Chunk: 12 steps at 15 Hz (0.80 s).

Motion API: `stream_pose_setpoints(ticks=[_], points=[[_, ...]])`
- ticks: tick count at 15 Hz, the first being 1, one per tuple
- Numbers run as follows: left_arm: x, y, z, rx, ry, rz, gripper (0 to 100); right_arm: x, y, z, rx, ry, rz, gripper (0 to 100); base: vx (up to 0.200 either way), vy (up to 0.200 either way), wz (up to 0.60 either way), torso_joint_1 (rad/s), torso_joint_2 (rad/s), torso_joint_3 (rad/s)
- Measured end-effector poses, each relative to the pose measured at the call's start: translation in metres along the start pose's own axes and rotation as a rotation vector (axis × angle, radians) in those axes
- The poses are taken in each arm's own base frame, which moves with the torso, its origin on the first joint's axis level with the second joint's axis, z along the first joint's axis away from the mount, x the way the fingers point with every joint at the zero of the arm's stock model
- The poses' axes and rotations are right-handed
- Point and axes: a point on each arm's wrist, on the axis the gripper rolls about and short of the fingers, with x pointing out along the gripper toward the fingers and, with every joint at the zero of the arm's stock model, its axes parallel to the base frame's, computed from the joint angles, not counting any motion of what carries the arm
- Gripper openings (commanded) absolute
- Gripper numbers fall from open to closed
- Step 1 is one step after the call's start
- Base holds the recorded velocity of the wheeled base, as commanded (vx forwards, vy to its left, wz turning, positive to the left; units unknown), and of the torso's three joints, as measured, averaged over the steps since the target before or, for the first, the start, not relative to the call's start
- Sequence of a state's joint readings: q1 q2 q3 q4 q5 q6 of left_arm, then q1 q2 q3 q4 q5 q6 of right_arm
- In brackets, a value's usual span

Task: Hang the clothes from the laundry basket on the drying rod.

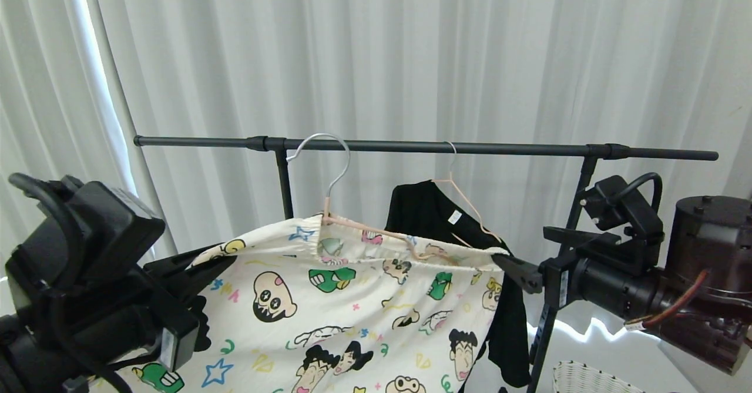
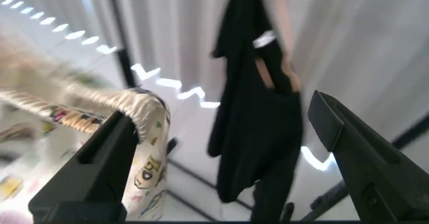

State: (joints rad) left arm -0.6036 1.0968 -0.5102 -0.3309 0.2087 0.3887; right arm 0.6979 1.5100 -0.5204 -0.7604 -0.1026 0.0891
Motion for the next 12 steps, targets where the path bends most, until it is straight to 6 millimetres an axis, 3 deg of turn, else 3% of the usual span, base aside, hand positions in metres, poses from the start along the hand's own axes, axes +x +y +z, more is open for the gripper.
stream_pose_setpoints(ticks=[5,9,12], points=[[0.016,-0.002,0.007,0.0,0.037,0.02,0,-0.025,0.046,0.005,-0.087,-0.008,0.229,100,0.0,0.0,0.0,0.0,0.0,0.0],[0.014,-0.013,0.011,-0.052,-0.012,-0.037,0,-0.03,0.055,0.004,-0.176,-0.005,0.288,100,0.0,0.0,0.0,0.0,0.0,0.0],[0.005,-0.025,0.005,-0.025,-0.074,-0.182,0,-0.028,0.055,0.007,-0.262,0.029,0.34,100,0.0,0.0,0.0,0.0,0.0,0.0]])
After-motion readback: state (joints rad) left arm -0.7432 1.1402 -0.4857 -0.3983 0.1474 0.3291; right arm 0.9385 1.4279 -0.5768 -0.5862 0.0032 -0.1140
